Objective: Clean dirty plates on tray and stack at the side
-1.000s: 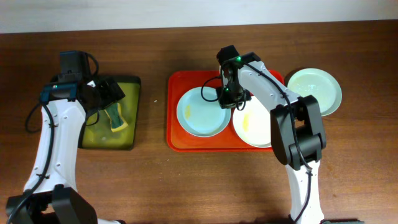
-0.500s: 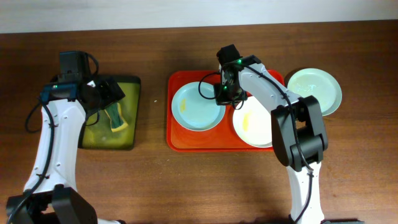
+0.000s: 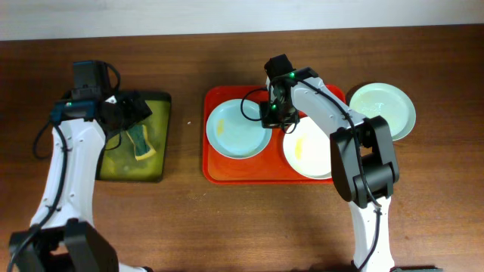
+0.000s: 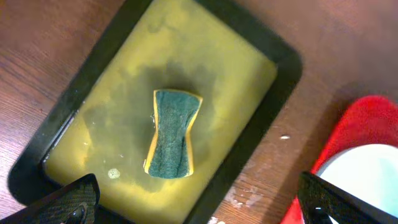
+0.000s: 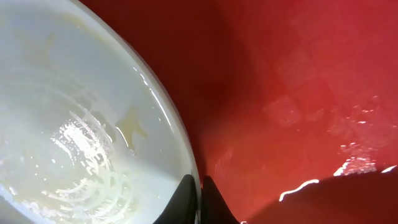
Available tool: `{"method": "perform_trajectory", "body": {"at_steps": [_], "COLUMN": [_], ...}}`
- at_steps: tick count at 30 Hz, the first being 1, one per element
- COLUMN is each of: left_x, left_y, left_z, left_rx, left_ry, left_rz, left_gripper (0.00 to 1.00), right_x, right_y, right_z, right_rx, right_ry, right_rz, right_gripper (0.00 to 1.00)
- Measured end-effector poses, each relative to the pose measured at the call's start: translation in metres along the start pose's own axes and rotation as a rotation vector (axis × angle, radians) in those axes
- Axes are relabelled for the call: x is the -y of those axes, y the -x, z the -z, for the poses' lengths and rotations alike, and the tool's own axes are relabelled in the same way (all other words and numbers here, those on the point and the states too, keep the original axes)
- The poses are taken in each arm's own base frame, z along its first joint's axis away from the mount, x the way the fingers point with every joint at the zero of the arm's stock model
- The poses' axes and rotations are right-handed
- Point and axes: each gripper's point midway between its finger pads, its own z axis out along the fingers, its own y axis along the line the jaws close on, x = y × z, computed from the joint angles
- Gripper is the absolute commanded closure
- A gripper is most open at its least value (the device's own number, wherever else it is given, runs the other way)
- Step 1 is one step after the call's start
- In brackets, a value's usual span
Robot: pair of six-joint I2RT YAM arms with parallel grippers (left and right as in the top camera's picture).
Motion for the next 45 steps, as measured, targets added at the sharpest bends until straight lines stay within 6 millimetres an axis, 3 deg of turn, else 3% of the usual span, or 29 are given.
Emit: {"method": "perform_trajectory", "body": {"at_steps": [2,4,5,11,15,16,19,27,34,37,41,45], "left_x": [-0.005,-0.013,-0.015,-0.028,-0.033,-0.033,-0.032,-0.035,-0.022,-0.017,-0.025,-0.015], "left_y": [-0.006,-0.014,-0.018,-0.043,-0.051,-0.051,-0.050,-0.056,-0.031,-0.021,-0.042,-0.048], "left_z": [-0.019,-0.045,-0.054,-0.104,-0.121,-0.124,-0.126,-0.116,-0.060,-0.064,-0.081,-0.074], "left_rx": [-0.042,-0.093,-0.112,-0.229,-0.264,-0.265,-0.262,-0.310,-0.243,-0.188,-0.239,-0.277], "left_ry": [0.035,0.081,0.097,0.165,0.183,0.183,0.175,0.197,0.155,0.127,0.142,0.086], "left_rz": [-0.001,-0.006,-0.004,-0.011,-0.019,-0.019,-0.042,-0.053,-0.047,-0.044,-0.046,-0.036], "left_gripper": [0.14,0.38,0.44,0.45,0.61,0.67,1.00,1.00,1.00,1.00,1.00,1.00], "right_x": [-0.001,-0.002,-0.002,-0.002,-0.003,-0.004,-0.004,-0.004,-0.004,-0.004,-0.002,0.001], "right_y": [0.001,0.001,0.001,0.002,0.003,0.004,0.004,0.004,0.004,0.004,-0.005,-0.013], "right_z": [0.000,-0.001,-0.001,-0.001,-0.001,-0.001,-0.001,-0.001,-0.001,-0.001,-0.001,0.000], "right_rx": [0.003,0.005,0.006,0.007,0.013,0.015,0.017,0.018,0.018,0.018,-0.018,-0.050], "right_ry": [0.006,0.009,0.009,0.013,0.016,0.019,0.023,0.024,0.024,0.024,0.018,0.001], "right_rz": [-0.002,-0.001,-0.001,0.000,0.002,0.002,0.003,0.003,0.003,0.003,-0.005,-0.010], "right_gripper": [0.96,0.96,0.96,0.96,0.96,0.96,0.96,0.96,0.96,0.96,0.96,0.96]}}
